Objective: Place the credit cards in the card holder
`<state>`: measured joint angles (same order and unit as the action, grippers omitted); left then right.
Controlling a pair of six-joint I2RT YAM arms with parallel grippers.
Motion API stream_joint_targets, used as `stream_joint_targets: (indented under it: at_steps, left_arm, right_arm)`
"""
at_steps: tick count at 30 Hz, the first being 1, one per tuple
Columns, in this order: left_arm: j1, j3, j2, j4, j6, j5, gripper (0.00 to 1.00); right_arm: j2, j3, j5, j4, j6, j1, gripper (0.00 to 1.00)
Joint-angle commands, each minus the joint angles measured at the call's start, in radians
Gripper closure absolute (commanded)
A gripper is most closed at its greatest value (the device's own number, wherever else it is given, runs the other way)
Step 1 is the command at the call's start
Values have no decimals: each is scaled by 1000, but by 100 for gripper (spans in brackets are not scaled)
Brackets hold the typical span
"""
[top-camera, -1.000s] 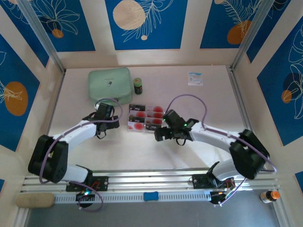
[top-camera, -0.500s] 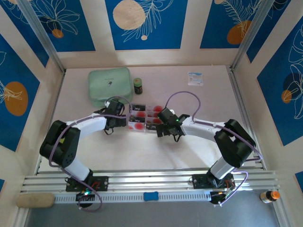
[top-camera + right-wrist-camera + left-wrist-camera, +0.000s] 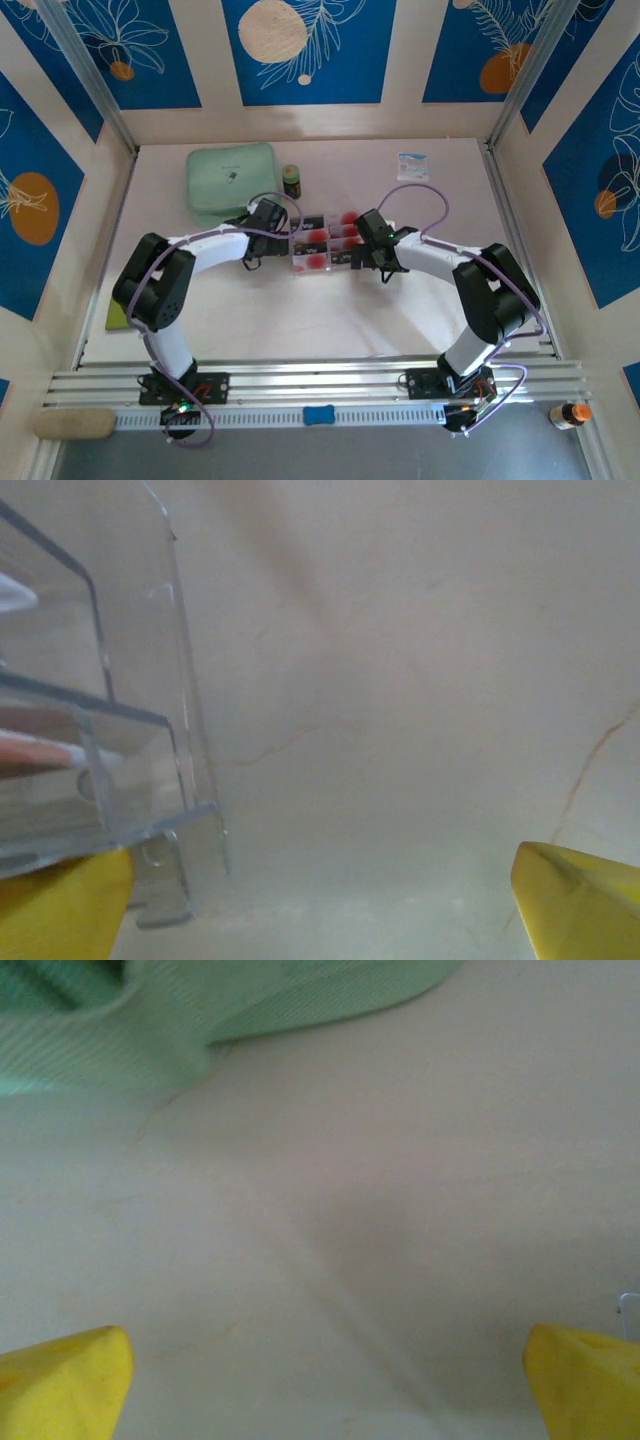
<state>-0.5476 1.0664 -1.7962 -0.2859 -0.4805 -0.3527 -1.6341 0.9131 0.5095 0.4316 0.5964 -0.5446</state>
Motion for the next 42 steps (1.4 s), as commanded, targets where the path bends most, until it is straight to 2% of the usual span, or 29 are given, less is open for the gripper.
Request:
stream_joint_targets:
  at_steps: [1,8,13,18,26,31,35,40,42]
  left_arm:
    - [-30,80,-51,-16,16,2,0]
    - [-54,211,-155,-36,17,11,0]
    - [-60,238,-171,-44,14,17,0]
    - [-55,211,-114,-48,23,-6,0]
    - [-16,134,79,-71,-6,-28,0]
    - [64,55,238,-155,-104,-59,0]
    - [149,-47,377,-240,-212,-161,0]
    - [294,-181,526,-311,-283,-252,0]
    - [372,-217,552,-322,-285,-250,0]
  right_arm:
    - [-25,39,4,38,29,28,3]
    - [-41,50,6,47,30,82,3]
    - [1,47,3,66,7,89,2]
    - [131,41,-6,116,-5,90,2]
    - [354,45,-62,199,3,85,1]
    - [416,67,-85,240,25,51,1]
    - [427,92,-77,271,40,-7,1]
    - [410,121,-77,284,52,-83,1]
    - [404,115,-92,264,59,-108,1]
